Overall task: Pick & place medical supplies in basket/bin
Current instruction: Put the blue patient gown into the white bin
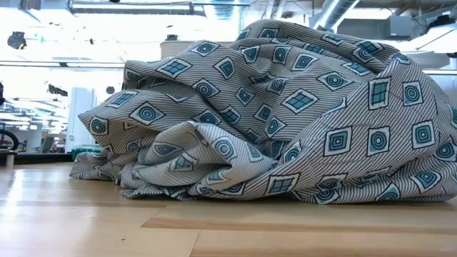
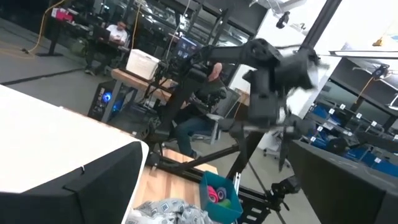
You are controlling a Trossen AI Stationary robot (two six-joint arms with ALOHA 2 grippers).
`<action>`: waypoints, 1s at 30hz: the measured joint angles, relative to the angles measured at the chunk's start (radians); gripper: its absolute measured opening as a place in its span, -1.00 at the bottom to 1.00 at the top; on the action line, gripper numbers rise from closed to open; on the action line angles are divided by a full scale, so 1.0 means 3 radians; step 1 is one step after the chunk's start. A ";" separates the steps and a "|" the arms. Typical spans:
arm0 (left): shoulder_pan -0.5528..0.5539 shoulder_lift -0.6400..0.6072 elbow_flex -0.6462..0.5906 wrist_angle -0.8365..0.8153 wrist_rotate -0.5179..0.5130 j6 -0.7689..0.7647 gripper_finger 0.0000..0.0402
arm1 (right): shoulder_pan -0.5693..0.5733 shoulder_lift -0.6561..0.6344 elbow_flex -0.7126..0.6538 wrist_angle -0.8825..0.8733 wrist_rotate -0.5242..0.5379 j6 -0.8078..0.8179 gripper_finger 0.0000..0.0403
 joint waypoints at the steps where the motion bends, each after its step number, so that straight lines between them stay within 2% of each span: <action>1: 0.0000 -0.0009 0.0000 -0.0026 0.0003 -0.0001 0.97 | 0.0002 0.0082 0.0003 -0.0097 -0.0010 -0.0012 0.57; 6: 0.0000 -0.0043 0.0001 -0.0179 0.0028 -0.0001 0.97 | -0.0023 0.0526 0.0005 -0.0421 -0.0042 -0.0125 0.90; 8: 0.0000 -0.0045 0.0001 -0.0204 0.0075 -0.0002 0.97 | -0.0064 0.0666 0.0005 -0.0451 -0.0066 -0.0199 0.96; 16: 0.0000 -0.0043 0.0001 -0.0238 0.0211 -0.0083 0.97 | -0.0264 0.1214 0.0005 -0.0433 -0.0052 -0.0493 0.98; 22: 0.0000 -0.0043 0.0001 -0.0308 0.0254 -0.0125 0.97 | -0.0396 0.1581 0.0006 -0.0324 0.0150 -0.0578 0.98; 30: 0.0000 -0.0041 0.0001 -0.0348 0.0328 -0.0199 0.97 | -0.0398 0.2002 0.0006 -0.0116 0.0174 -0.0637 0.97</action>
